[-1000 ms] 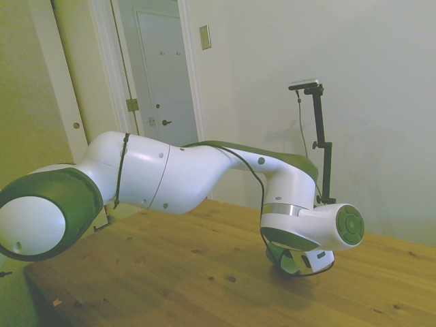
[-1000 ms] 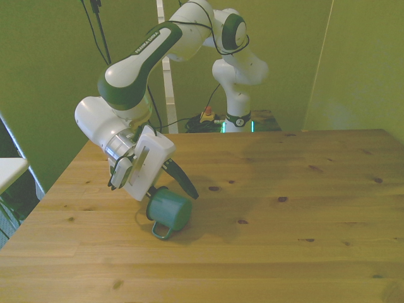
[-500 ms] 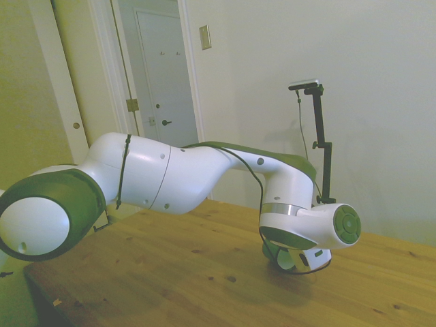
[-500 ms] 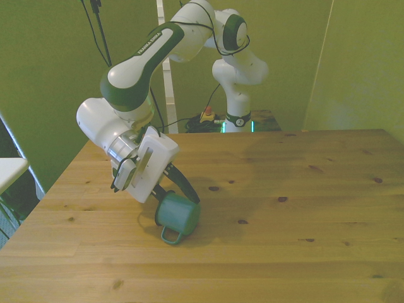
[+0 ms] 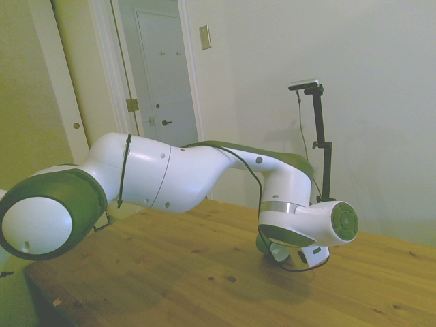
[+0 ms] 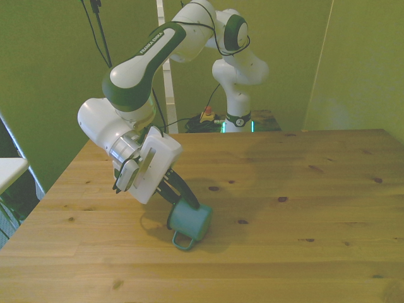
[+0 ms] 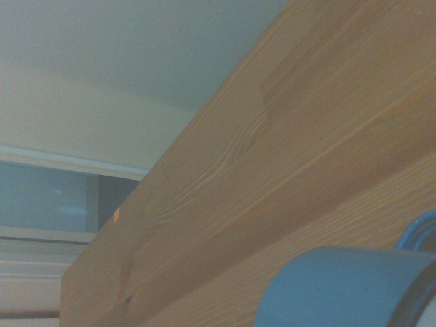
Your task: Flip the mug upright
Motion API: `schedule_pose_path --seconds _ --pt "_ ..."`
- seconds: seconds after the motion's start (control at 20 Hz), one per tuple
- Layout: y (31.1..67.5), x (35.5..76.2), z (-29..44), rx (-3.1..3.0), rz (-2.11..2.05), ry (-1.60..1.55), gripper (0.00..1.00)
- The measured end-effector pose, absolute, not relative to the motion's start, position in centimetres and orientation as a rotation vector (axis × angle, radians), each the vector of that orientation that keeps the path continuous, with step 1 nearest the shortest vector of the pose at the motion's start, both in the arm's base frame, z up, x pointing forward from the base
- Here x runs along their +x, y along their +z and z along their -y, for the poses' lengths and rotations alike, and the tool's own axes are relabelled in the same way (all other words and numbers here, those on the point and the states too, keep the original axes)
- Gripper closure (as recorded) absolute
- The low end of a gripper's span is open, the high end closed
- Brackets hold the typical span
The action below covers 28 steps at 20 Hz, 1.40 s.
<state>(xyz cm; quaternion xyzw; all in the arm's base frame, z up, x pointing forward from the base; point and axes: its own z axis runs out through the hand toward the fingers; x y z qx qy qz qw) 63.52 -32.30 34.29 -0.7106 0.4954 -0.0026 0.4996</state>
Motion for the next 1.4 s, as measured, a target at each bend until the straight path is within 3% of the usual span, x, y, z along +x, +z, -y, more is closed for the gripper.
schedule_pose_path --seconds 0.45,0.7,1.2,1.4 --pt "34.9 63.8 32.2 -1.730 -1.194 -0.022 1.00" --pt "38.4 63.3 30.6 -1.819 -1.205 -0.152 1.00" --pt "45.4 57.2 18.4 -2.207 -1.234 -0.641 1.00" --pt "45.1 56.1 12.6 -2.371 -1.254 -0.670 1.00"
